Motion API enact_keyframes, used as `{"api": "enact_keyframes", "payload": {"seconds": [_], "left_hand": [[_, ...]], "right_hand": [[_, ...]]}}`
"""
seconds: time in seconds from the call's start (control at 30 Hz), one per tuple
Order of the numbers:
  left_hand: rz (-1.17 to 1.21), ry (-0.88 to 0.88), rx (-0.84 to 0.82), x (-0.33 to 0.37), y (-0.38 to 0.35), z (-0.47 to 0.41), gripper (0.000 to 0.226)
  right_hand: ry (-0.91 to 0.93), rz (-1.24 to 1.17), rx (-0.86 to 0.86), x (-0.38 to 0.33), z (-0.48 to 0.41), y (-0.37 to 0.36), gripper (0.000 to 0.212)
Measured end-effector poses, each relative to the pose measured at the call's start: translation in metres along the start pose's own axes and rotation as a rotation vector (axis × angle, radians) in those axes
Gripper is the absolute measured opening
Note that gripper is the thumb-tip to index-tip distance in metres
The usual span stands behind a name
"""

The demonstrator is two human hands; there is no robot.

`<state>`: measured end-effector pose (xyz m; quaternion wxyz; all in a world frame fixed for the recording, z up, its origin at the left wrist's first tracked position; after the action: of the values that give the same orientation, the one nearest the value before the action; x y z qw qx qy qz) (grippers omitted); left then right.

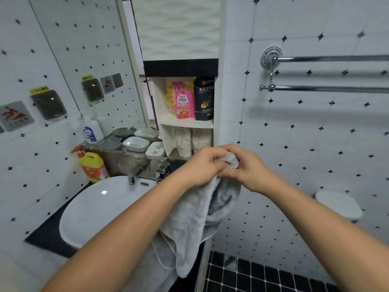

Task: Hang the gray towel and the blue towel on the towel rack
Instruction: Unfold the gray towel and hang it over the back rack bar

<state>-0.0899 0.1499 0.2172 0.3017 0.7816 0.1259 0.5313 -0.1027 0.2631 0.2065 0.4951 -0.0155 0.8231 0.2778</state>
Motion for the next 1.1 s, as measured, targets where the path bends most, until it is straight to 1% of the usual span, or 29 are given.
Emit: {"api": "enact_keyframes", "payload": {"seconds": [0.07, 0.13, 0.17, 0.2, 0.3, 0.37, 0.47, 0.53, 0.57, 0.6, 0.63, 0.7, 0.73, 0.77, 0.83, 0.87, 0.93, 1.0, 1.03, 1.1], "left_hand": [[0.102, -0.031, 0.129, 0.025, -0.008, 0.007, 0.02], [0.1, -0.045, 0.228, 0.04, -0.024, 0.013, 0.035], [0.054, -0.015, 0.232, 0.042, -0.036, 0.016, 0.041], [0.003, 0.04, 0.211, 0.042, -0.05, 0.019, 0.043], [-0.094, 0.217, 0.133, 0.034, -0.087, 0.027, 0.032], [-0.046, 0.297, 0.165, 0.034, -0.098, 0.03, 0.031], [0.175, 0.357, 0.265, 0.054, -0.103, 0.028, 0.032], [0.3, 0.317, 0.331, 0.086, -0.103, 0.02, 0.019], [0.308, 0.273, 0.351, 0.105, -0.103, 0.012, 0.011], [0.285, 0.214, 0.355, 0.126, -0.104, 0.004, 0.011], [0.237, 0.15, 0.327, 0.149, -0.108, -0.005, 0.017], [0.122, 0.05, 0.217, 0.192, -0.124, -0.02, 0.022], [0.053, 0.011, 0.159, 0.208, -0.134, -0.026, 0.023], [-0.014, -0.016, 0.115, 0.221, -0.145, -0.029, 0.024], [-0.076, -0.02, 0.112, 0.233, -0.16, -0.032, 0.024], [-0.045, -0.007, 0.151, 0.234, -0.163, -0.032, 0.024], [0.133, 0.012, 0.241, 0.233, -0.16, -0.028, 0.022], [0.369, 0.006, 0.287, 0.228, -0.159, -0.022, 0.02], [0.451, 0.014, 0.277, 0.223, -0.162, -0.019, 0.022], [0.494, 0.05, 0.19, 0.211, -0.176, -0.014, 0.03]], "right_hand": [[-0.019, -0.011, 0.115, -0.008, 0.014, 0.028, 0.034], [-0.046, -0.027, 0.229, -0.013, 0.033, 0.066, 0.025], [-0.052, -0.032, 0.29, -0.015, 0.044, 0.088, 0.023], [-0.052, -0.041, 0.347, -0.018, 0.056, 0.112, 0.023], [-0.058, -0.078, 0.495, -0.024, 0.098, 0.186, 0.027], [-0.067, -0.094, 0.567, -0.026, 0.125, 0.23, 0.023], [-0.102, -0.075, 0.637, -0.025, 0.163, 0.277, 0.018], [-0.171, 0.038, 0.614, -0.022, 0.181, 0.291, 0.014], [-0.209, 0.072, 0.56, -0.019, 0.188, 0.29, 0.016], [-0.234, 0.074, 0.48, -0.018, 0.192, 0.284, 0.026], [-0.231, 0.058, 0.385, -0.02, 0.194, 0.273, 0.038], [-0.149, 0.044, 0.207, -0.036, 0.192, 0.248, 0.058], [-0.093, 0.045, 0.151, -0.046, 0.189, 0.237, 0.061], [-0.047, 0.06, 0.138, -0.054, 0.186, 0.23, 0.058], [-0.01, 0.174, 0.203, -0.065, 0.182, 0.225, 0.044], [-0.011, 0.246, 0.244, -0.068, 0.182, 0.227, 0.039], [-0.037, 0.302, 0.309, -0.07, 0.183, 0.232, 0.027], [-0.072, 0.274, 0.377, -0.072, 0.185, 0.243, 0.014], [-0.078, 0.248, 0.411, -0.076, 0.185, 0.248, 0.01], [-0.05, 0.114, 0.466, -0.088, 0.186, 0.257, 0.007]]}}
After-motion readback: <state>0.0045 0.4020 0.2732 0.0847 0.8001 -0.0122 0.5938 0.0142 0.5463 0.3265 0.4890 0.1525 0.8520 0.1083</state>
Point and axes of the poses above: each hand's wrist, its own z-axis away from the middle knuckle, its own y-axis out of the back of the hand, x = y × z, the point moved 6 cm from there along -z, towards the middle knuckle, and after that the axes turned 7 degrees about -z, right-handed, at the moved point
